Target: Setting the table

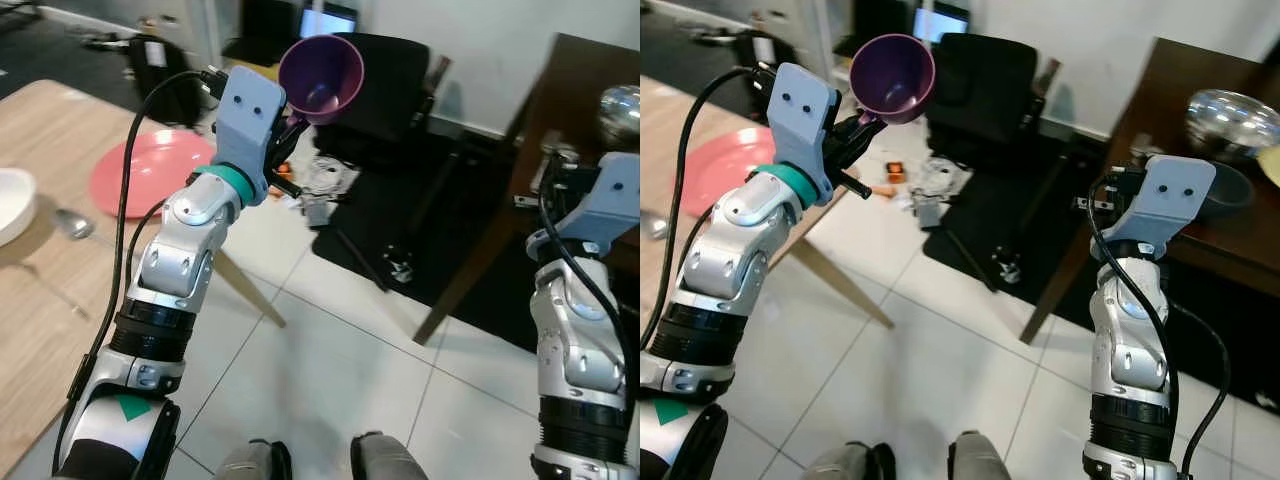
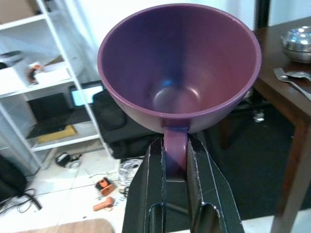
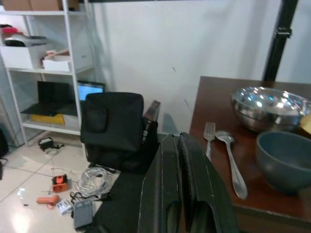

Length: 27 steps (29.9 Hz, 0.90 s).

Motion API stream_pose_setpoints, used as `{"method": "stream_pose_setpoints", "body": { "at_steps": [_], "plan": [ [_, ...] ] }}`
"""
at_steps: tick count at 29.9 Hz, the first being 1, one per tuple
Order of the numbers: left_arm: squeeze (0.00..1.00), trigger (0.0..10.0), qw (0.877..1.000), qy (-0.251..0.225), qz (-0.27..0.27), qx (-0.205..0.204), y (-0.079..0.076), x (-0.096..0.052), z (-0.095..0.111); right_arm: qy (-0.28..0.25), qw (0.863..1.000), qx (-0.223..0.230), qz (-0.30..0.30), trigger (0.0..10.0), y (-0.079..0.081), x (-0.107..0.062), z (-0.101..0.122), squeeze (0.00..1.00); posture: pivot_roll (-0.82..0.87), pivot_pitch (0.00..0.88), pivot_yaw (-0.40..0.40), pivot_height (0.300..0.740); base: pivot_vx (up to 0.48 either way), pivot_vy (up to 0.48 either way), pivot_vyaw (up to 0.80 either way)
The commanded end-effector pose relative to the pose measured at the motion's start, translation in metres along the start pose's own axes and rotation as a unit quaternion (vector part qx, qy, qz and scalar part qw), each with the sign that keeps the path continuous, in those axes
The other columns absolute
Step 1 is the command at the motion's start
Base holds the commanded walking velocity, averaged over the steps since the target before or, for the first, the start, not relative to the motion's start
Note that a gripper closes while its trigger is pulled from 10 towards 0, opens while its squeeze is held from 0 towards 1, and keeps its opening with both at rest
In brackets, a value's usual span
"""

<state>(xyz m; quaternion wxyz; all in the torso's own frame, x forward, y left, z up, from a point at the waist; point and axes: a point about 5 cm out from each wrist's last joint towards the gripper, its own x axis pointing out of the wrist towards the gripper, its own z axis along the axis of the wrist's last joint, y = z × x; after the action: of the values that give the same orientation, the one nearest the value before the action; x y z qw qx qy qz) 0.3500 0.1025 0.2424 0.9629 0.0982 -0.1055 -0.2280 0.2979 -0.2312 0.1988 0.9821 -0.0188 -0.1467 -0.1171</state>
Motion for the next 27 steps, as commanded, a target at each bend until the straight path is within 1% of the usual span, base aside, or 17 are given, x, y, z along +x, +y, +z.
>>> {"method": "stream_pose_setpoints", "body": {
  "at_steps": [1, 27],
  "plan": [
    [0.00, 10.0, 1.000, 0.008, 0.004, 0.003, 0.0022, -0.0014, -0.0034, 0.001, 1.000, 0.005, 0.004, 10.0, 0.0025, -0.0002, 0.0004, 0.00, 0.00, 0.000, 0.079, 0.740, 0.000, 0.000, -0.80],
    [0.00, 10.0, 1.000, 0.009, 0.004, -0.003, 0.0018, 0.0014, -0.0058, -0.003, 1.000, 0.004, 0.003, 10.0, 0.0038, -0.0010, 0.0022, 0.00, -0.01, 0.000, 0.086, 0.740, 0.000, 0.000, -0.80]
  ]
}}
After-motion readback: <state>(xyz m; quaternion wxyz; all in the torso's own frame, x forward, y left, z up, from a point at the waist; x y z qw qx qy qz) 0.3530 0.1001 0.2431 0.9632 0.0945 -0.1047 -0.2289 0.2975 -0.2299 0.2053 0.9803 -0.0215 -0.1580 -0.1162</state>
